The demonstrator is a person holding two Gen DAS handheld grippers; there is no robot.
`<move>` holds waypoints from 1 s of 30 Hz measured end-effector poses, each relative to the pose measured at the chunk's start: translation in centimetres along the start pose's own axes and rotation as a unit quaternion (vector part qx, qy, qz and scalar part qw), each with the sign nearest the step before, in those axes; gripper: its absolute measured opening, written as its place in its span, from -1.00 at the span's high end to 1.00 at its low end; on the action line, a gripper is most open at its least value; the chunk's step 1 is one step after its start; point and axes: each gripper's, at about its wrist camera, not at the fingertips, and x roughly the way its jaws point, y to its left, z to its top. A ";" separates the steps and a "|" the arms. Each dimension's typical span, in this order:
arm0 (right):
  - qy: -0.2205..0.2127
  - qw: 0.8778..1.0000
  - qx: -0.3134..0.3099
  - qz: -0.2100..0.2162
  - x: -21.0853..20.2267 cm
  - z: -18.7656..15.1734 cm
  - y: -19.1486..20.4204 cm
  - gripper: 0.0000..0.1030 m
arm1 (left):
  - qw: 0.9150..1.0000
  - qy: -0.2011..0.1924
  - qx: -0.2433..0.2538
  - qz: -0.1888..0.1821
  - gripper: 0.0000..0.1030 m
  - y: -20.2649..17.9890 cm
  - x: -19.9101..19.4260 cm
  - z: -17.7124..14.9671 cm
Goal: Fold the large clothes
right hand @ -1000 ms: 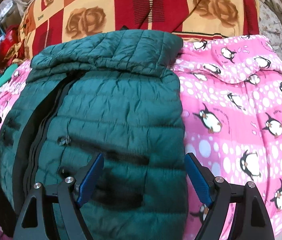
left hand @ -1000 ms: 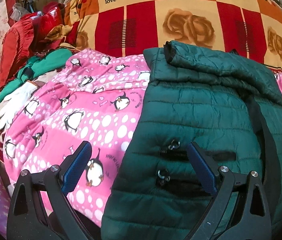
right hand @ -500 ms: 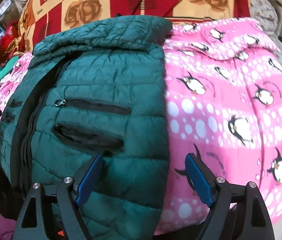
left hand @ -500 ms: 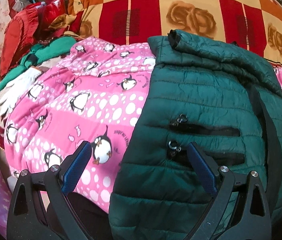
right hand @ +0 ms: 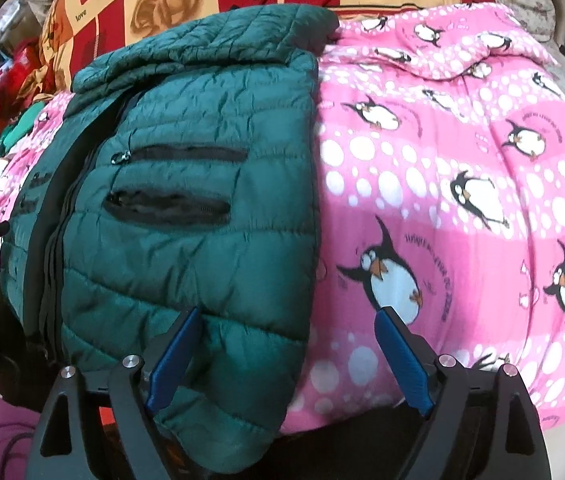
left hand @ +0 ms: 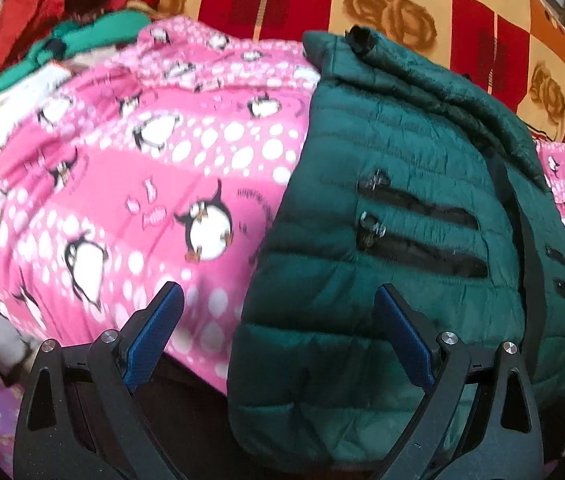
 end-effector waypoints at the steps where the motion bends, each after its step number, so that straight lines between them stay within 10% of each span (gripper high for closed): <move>1: 0.002 1.000 0.001 0.004 0.0 -0.1 -0.1 -0.68 | 1.000 0.007 -0.002 -0.005 -0.87 0.3 0.2 -0.2; 17: 0.044 0.990 -0.030 0.128 1.7 -1.9 1.6 -0.67 | 0.994 0.073 -0.027 -0.071 -0.87 1.6 2.1 -2.4; 21: 0.034 0.990 -0.063 0.125 1.6 -1.6 2.5 -0.22 | 0.994 0.074 -0.024 -0.078 -0.86 1.3 2.3 -2.4; 30: -0.005 0.986 -0.091 0.142 0.2 -0.8 2.2 0.47 | 0.996 0.016 0.076 -0.042 0.63 -2.0 -0.2 -2.3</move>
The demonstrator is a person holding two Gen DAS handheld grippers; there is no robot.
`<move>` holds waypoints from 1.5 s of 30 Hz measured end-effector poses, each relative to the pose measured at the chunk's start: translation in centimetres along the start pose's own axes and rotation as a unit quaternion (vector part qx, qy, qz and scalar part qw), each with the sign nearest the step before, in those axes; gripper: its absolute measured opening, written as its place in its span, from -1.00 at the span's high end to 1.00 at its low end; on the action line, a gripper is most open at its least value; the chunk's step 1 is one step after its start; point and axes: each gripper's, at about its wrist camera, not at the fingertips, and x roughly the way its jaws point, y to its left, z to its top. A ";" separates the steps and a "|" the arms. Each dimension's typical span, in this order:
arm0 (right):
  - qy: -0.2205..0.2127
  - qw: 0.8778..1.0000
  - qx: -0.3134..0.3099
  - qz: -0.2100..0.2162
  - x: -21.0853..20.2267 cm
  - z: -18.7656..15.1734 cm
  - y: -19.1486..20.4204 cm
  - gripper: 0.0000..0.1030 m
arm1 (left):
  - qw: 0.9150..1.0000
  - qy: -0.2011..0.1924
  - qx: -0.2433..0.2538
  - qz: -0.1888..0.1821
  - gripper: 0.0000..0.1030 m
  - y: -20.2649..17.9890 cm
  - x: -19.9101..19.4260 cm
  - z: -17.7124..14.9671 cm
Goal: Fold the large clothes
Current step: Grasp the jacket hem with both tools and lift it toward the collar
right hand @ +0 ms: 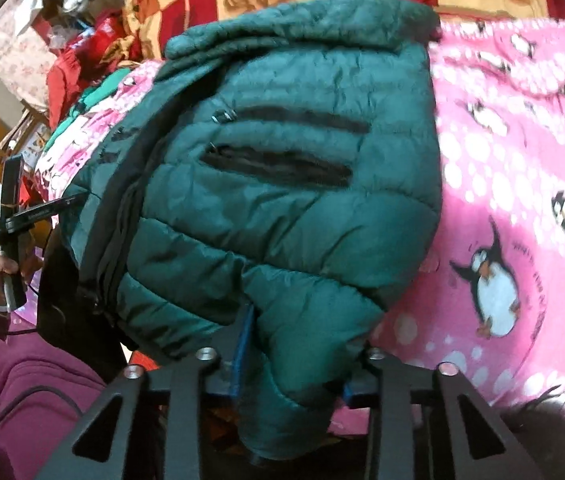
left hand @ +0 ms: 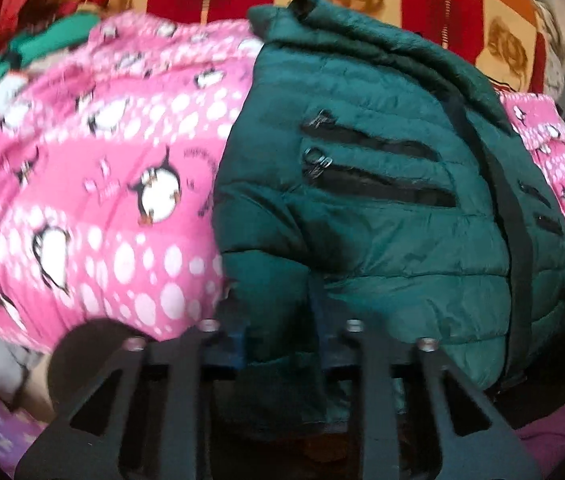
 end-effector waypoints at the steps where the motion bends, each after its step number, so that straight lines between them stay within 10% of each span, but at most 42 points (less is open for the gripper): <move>1: -0.007 1.000 -0.003 0.003 -0.5 0.1 0.0 0.49 | 1.000 -0.005 0.001 -0.002 0.67 0.1 -0.4 0.2; 20: -0.160 0.987 -0.003 -0.023 -7.9 9.1 -0.1 0.55 | 0.985 -0.174 -0.016 0.000 0.70 -1.7 -7.7 10.6; 45: -0.211 0.969 0.062 -0.115 -4.0 23.7 -6.6 0.55 | 0.973 -0.208 -0.052 0.091 0.70 -3.9 -1.8 23.7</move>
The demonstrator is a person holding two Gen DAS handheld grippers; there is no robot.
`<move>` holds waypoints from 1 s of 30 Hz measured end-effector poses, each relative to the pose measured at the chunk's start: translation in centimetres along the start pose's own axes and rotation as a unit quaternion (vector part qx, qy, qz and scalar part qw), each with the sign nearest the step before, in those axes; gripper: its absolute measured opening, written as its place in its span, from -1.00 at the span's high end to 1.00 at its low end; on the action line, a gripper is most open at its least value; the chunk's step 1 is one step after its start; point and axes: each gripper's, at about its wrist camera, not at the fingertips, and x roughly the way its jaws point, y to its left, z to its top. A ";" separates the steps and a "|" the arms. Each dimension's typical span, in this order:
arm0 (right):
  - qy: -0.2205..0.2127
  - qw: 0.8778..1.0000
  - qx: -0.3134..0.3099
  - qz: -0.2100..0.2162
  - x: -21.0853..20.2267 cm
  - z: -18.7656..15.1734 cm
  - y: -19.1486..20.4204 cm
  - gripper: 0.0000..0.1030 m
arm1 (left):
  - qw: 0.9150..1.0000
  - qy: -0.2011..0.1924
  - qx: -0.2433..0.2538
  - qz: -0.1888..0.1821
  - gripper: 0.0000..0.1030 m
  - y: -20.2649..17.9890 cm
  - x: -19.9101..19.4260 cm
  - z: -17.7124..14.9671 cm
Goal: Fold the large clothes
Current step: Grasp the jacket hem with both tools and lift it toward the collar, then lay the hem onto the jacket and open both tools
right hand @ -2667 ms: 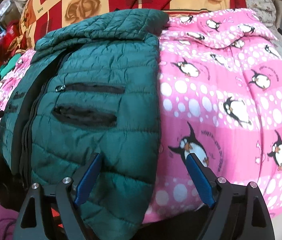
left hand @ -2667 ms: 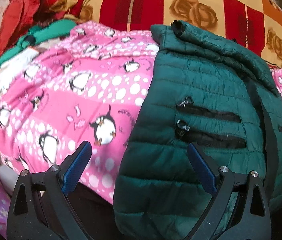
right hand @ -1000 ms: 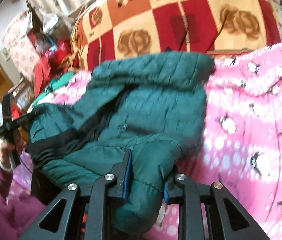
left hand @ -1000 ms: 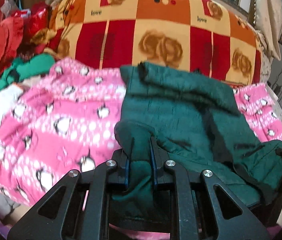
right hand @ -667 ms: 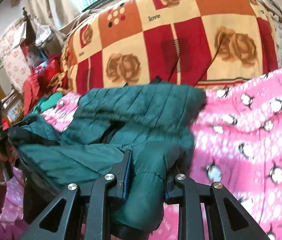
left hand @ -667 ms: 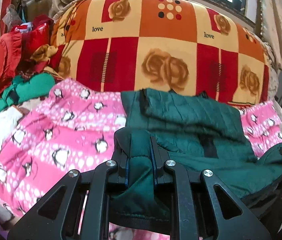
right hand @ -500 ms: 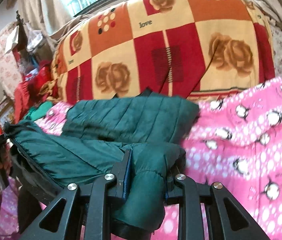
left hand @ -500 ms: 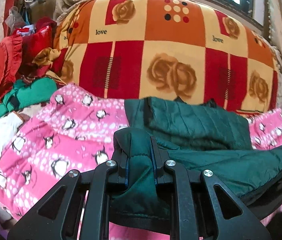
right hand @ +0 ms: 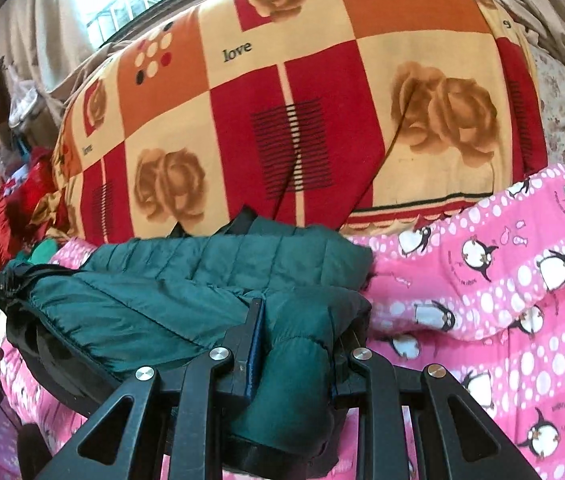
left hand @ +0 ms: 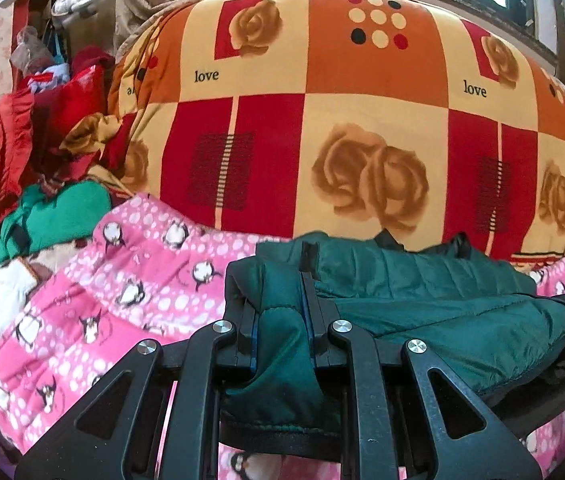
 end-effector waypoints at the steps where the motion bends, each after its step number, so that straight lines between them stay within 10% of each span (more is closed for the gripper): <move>1: -0.001 1.000 0.004 -0.001 0.3 0.4 -0.1 0.55 | 1.000 0.000 0.002 0.002 0.70 -0.2 0.4 0.5; 30: 0.075 0.992 0.101 -0.005 14.4 2.8 -4.4 0.44 | 0.997 0.064 -0.021 0.029 0.57 -1.3 13.6 1.2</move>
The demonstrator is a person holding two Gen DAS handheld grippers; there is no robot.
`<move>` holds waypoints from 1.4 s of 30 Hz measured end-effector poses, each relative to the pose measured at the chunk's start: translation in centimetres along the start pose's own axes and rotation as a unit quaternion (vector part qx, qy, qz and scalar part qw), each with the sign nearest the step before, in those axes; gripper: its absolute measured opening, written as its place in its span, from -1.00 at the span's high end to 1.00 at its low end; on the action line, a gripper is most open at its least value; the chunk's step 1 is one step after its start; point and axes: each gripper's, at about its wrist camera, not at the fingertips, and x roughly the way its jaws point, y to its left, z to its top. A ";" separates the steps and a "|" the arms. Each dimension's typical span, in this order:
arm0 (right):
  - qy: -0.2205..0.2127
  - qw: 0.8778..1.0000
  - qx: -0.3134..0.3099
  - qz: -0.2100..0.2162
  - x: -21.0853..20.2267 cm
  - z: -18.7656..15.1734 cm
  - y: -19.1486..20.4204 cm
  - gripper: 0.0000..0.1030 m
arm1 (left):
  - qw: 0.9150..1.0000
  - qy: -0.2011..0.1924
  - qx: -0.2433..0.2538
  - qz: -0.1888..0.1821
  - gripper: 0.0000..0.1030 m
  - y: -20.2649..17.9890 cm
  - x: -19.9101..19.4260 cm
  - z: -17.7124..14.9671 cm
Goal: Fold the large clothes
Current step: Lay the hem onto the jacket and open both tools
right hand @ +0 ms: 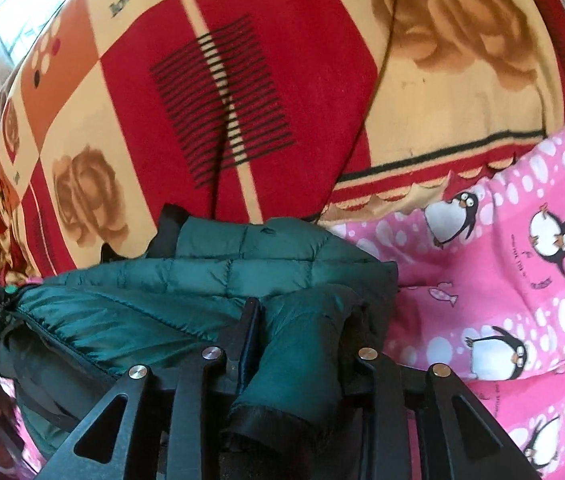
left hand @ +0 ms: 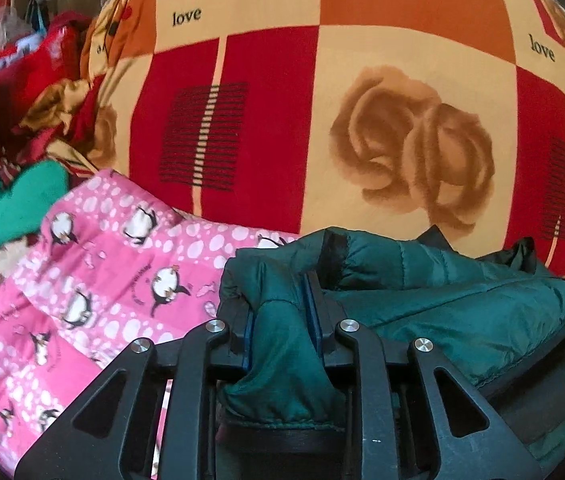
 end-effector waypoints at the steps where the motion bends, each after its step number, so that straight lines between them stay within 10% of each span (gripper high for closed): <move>1: -0.002 1.000 0.009 0.007 0.0 0.1 -0.3 0.43 | 1.000 0.002 -0.010 -0.010 0.53 0.3 0.2 0.0; 7: -0.018 0.997 0.053 0.045 -1.5 0.6 -1.3 0.26 | 0.991 0.011 -0.072 -0.111 0.01 3.4 -0.9 0.9; 11: -0.033 0.997 0.044 0.057 -3.1 1.0 -0.7 0.01 | 0.992 -0.033 -0.078 -0.093 -0.50 4.8 -3.5 1.6; 14: -0.053 0.996 0.041 0.053 -4.6 1.0 -0.4 -0.38 | 0.992 -0.048 -0.078 -0.092 -0.52 5.5 -5.0 1.9; 26: -0.135 0.984 -0.058 0.097 -9.9 -1.3 4.7 -0.39 | 0.987 -0.076 -0.095 -0.106 -0.52 5.8 -7.7 0.2; 42: 0.022 0.984 -0.178 0.010 5.9 1.2 14.8 -0.44 | 0.999 0.042 0.009 -0.002 -0.56 -1.3 3.0 0.8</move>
